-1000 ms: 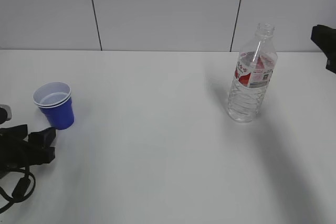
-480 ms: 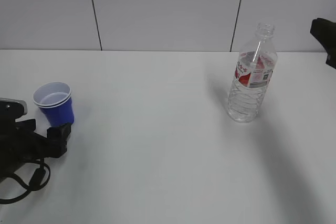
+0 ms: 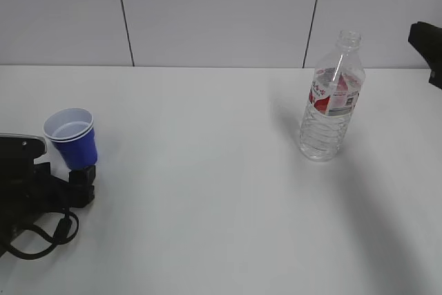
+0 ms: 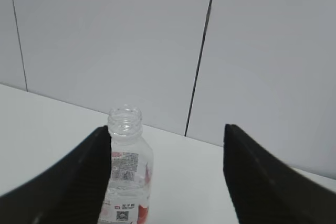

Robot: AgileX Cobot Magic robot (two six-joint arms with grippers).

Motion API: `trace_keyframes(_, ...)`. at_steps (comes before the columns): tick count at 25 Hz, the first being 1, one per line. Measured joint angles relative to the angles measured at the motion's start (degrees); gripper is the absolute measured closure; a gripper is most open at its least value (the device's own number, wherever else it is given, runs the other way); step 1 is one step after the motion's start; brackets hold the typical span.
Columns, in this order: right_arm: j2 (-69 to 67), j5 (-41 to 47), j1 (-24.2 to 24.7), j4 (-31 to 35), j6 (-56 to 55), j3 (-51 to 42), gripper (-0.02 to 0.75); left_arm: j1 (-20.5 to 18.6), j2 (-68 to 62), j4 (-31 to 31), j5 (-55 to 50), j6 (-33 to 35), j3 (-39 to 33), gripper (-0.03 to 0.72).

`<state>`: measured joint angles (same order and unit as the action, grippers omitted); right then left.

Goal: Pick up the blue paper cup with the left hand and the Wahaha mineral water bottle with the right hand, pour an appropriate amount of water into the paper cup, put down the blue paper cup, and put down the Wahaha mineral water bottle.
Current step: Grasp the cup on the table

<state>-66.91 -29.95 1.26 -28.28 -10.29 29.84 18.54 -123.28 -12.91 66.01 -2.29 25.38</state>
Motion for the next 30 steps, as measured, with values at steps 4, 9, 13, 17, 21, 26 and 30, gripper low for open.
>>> trace_keyframes(4,0.0,0.0,0.0,0.0,0.0,0.0,0.235,0.0,0.0,0.0,0.0,0.0,0.0,0.043)
trace_keyframes(9,0.0,0.0,0.0,0.0,-0.04,0.0,0.235,0.0,0.0,0.0,0.0,0.0,0.0,0.047)
trace_keyframes(13,0.0,0.0,0.0,0.0,-0.04,0.0,0.235,0.0,0.0,0.0,0.0,0.0,0.0,0.048)
trace_keyframes(17,0.0,0.0,0.0,0.0,-0.04,0.0,0.235,0.0,0.0,0.0,0.0,0.0,0.0,0.054)
trace_keyframes(21,0.0,0.0,0.0,0.0,-0.04,0.0,0.235,0.0,-0.13,0.0,0.0,-1.35,1.08,0.061)
trace_keyframes(26,0.0,-0.11,0.0,-0.51,-0.04,0.0,0.235,0.0,-0.13,0.0,0.0,-1.5,3.55,0.066)
trace_keyframes(30,0.0,-0.11,0.0,-0.62,-0.04,0.0,0.235,0.0,-0.13,-0.42,0.0,-1.5,4.59,0.073)
